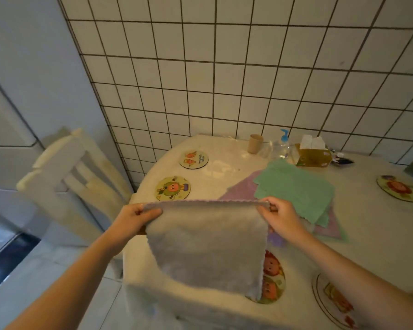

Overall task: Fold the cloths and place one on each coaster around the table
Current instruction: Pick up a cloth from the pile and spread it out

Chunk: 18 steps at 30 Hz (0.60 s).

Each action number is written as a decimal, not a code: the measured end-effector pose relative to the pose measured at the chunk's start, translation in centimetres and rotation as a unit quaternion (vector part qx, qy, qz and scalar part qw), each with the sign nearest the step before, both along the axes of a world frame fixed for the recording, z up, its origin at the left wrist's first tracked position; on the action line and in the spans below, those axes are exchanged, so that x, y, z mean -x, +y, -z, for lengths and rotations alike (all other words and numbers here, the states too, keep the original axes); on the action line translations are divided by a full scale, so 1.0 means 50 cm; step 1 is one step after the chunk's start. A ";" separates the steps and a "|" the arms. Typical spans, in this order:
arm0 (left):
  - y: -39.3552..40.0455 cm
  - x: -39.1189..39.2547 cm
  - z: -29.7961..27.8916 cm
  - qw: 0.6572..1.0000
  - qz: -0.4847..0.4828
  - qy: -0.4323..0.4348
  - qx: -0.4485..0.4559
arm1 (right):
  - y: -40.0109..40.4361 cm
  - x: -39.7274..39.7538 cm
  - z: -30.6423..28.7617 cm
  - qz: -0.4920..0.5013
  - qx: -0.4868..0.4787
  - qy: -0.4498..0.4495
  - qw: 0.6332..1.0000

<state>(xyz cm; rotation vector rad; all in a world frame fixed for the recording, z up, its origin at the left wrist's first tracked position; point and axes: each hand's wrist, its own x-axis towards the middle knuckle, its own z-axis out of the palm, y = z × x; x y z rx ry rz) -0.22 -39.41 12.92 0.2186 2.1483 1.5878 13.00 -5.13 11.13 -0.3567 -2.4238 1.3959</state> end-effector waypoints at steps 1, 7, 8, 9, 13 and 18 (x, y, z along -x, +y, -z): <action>-0.010 0.005 0.010 1.000 0.001 -0.013 0.001 | -0.005 0.006 0.007 -0.005 0.008 -0.015 1.000; -0.025 0.056 0.093 0.997 -0.018 -0.040 0.068 | -0.020 0.085 0.096 -0.015 0.005 -0.118 0.993; -0.021 0.068 0.109 0.996 -0.021 -0.042 0.077 | -0.019 0.101 0.110 -0.020 -0.002 -0.134 0.991; -0.017 0.087 0.130 0.995 -0.022 -0.050 0.084 | -0.017 0.123 0.127 -0.024 -0.003 -0.146 0.989; 0.007 0.177 0.199 0.991 -0.046 -0.074 0.100 | 0.005 0.229 0.188 -0.028 -0.014 -0.179 0.983; 0.044 0.288 0.276 0.981 -0.085 -0.081 0.156 | 0.038 0.354 0.273 -0.040 0.004 -0.241 0.970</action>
